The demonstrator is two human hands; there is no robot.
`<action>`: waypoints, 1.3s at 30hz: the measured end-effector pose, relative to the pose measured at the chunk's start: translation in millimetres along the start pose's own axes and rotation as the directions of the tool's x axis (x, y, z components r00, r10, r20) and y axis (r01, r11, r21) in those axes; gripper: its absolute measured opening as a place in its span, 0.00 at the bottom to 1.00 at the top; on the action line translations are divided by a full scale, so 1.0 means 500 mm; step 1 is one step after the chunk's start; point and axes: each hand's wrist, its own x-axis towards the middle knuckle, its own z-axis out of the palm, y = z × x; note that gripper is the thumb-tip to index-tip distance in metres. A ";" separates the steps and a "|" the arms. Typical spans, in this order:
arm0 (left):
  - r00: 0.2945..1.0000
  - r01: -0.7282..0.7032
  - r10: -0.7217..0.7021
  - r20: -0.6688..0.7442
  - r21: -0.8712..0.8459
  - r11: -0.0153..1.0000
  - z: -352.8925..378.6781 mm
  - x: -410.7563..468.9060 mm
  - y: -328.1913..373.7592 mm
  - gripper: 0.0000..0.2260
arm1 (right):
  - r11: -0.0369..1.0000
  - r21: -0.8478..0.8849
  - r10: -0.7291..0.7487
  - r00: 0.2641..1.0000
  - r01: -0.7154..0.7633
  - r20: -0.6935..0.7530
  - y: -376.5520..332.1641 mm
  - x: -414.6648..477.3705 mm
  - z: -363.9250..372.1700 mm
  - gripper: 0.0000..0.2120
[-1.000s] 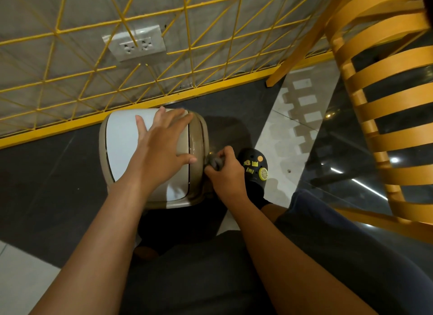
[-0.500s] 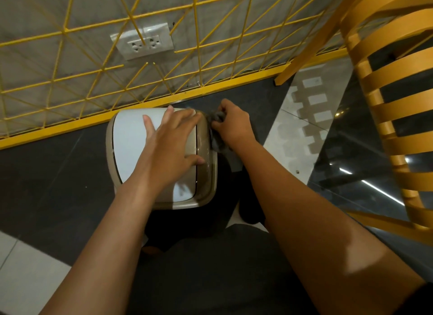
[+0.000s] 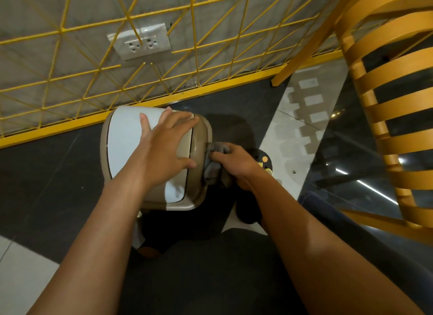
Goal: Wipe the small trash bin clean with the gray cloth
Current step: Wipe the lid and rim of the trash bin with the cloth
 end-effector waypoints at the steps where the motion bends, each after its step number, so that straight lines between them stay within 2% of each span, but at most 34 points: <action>1: 1.000 -0.012 0.012 0.027 -0.003 1.000 -0.003 -0.003 -0.004 0.37 | 0.999 0.041 0.013 1.000 -0.013 -0.007 0.010 -0.007 0.010 0.08; 5: 0.996 -0.050 0.049 0.072 0.001 0.999 -0.008 -0.021 -0.015 0.34 | 0.985 0.161 0.079 0.995 -0.068 -0.066 0.056 -0.035 0.058 0.08; 7: 0.998 -0.051 0.051 0.030 0.013 0.999 -0.007 -0.026 -0.014 0.32 | 0.985 0.161 0.084 0.991 -0.067 -0.104 0.073 -0.052 0.079 0.06; 10: 1.000 0.023 -0.021 -0.022 0.088 0.996 -0.003 -0.023 -0.004 0.36 | 0.988 0.154 0.041 0.990 -0.020 -0.133 0.084 -0.067 0.092 0.03; 14: 0.994 0.110 -0.113 0.004 0.178 0.978 0.008 -0.018 0.006 0.39 | 0.996 0.086 -0.009 0.984 0.025 -0.180 0.078 -0.063 0.071 0.09; 19: 0.992 0.121 -0.125 0.016 0.159 0.980 0.011 -0.017 0.012 0.37 | 0.982 -0.095 -0.186 0.935 0.165 -0.303 0.040 -0.035 0.036 0.10; 28: 0.989 0.145 -0.146 0.000 0.106 0.984 0.005 -0.012 0.008 0.37 | 0.905 -0.350 -0.325 0.924 0.242 -0.201 -0.054 0.039 0.006 0.05; 33: 0.989 0.150 -0.149 -0.019 0.092 0.984 0.006 -0.012 0.006 0.36 | 0.804 -0.528 -0.354 0.933 0.272 -0.059 -0.108 0.067 0.014 0.06; 35: 0.988 0.151 -0.150 -0.022 0.068 0.986 0.007 -0.015 0.010 0.36 | 0.775 -0.566 -0.351 0.936 0.281 -0.016 -0.104 0.067 0.007 0.02; 37: 0.991 0.134 -0.134 -0.002 0.077 0.988 0.009 -0.020 0.016 0.36 | 0.764 -0.584 -0.338 0.941 0.275 0.001 -0.088 0.065 -0.008 0.07; 39: 0.994 0.105 -0.109 0.023 0.136 0.985 0.013 -0.025 0.018 0.37 | 0.763 -0.581 -0.336 0.942 0.283 0.018 -0.075 0.064 -0.021 0.07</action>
